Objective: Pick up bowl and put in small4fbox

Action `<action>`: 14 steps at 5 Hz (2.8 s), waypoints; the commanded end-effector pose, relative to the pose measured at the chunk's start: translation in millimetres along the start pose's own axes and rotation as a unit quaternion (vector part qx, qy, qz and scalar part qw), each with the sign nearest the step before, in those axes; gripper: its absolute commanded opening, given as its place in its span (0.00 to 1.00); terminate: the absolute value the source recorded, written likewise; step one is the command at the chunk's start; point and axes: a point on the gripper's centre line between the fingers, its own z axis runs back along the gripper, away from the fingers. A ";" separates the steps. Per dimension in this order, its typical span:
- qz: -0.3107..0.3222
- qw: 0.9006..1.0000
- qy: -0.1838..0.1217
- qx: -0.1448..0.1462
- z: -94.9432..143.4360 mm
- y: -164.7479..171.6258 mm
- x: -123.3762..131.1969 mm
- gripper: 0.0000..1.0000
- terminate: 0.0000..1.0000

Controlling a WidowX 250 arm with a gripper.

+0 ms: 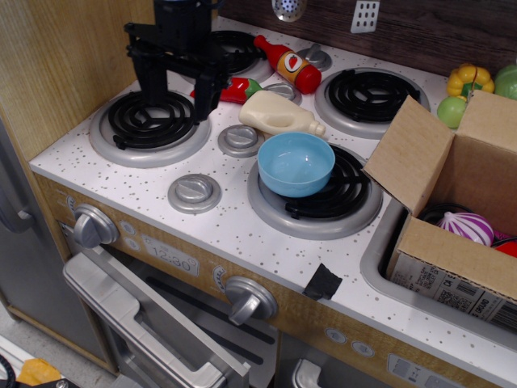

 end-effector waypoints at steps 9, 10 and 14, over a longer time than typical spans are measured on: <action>0.106 0.989 -0.095 -0.044 -28.5 -59.8 29.0 0.00 0.00; 0.118 0.990 -0.077 -0.014 5.3 -40.9 11.1 0.00 0.00; 0.240 0.970 -0.012 -0.031 75.8 -132.0 -15.0 0.00 0.00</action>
